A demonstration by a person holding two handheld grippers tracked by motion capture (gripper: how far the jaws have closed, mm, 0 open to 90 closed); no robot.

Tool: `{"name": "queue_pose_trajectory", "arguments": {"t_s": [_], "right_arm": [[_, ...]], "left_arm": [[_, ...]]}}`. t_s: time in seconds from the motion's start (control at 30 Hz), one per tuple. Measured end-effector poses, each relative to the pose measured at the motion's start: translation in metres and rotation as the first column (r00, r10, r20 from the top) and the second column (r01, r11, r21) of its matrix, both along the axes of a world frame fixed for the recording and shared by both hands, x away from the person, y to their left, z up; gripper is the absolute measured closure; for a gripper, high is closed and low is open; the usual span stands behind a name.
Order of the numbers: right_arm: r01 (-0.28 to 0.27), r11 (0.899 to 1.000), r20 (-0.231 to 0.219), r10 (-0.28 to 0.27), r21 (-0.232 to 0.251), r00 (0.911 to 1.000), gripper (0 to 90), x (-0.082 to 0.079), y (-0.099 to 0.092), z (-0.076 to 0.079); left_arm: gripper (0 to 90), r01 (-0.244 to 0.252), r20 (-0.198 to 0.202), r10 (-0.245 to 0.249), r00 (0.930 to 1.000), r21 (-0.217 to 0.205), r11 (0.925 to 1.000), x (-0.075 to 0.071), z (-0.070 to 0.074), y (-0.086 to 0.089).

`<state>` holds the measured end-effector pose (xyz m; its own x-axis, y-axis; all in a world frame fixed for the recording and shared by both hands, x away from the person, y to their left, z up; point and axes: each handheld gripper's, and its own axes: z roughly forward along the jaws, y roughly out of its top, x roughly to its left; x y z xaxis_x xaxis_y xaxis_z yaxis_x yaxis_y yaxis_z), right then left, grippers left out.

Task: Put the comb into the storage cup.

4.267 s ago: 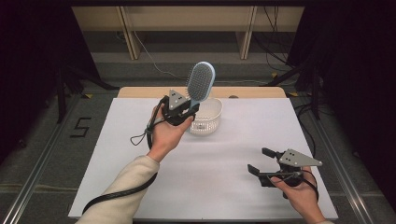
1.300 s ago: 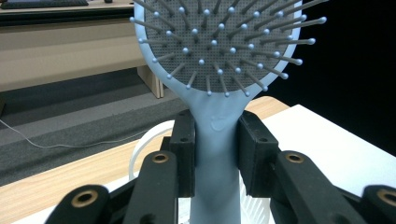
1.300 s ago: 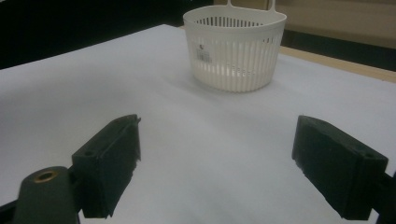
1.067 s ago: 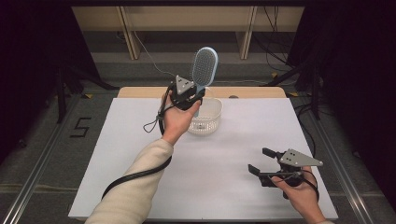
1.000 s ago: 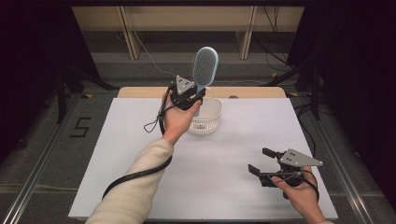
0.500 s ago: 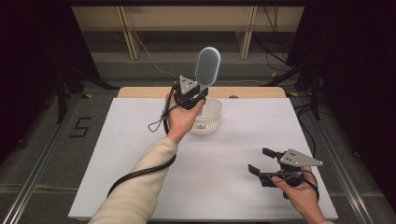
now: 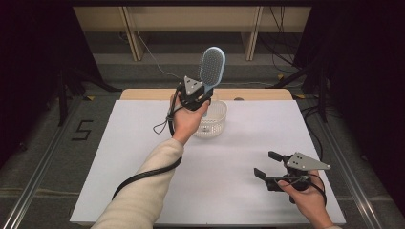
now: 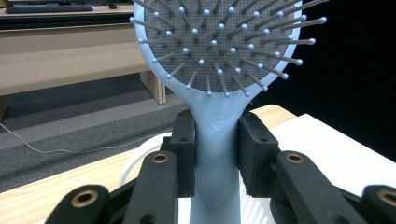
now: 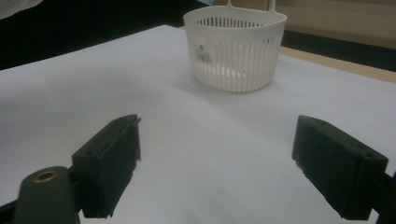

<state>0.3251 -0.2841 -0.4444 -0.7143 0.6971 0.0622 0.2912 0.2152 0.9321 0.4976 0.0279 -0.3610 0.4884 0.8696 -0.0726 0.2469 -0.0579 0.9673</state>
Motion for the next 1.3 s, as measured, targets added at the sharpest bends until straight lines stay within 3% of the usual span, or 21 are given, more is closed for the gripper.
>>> {"name": "queue_pose_trajectory", "arguments": {"t_s": [1.3], "right_arm": [[-0.002,1.0,0.003,0.002,-0.004,1.0,15.9,0.0,-0.001,0.0]], "left_arm": [[69.5,-0.025,-0.028,0.025,0.9993,-0.006,0.9997,0.013,-0.01,-0.004]]}}
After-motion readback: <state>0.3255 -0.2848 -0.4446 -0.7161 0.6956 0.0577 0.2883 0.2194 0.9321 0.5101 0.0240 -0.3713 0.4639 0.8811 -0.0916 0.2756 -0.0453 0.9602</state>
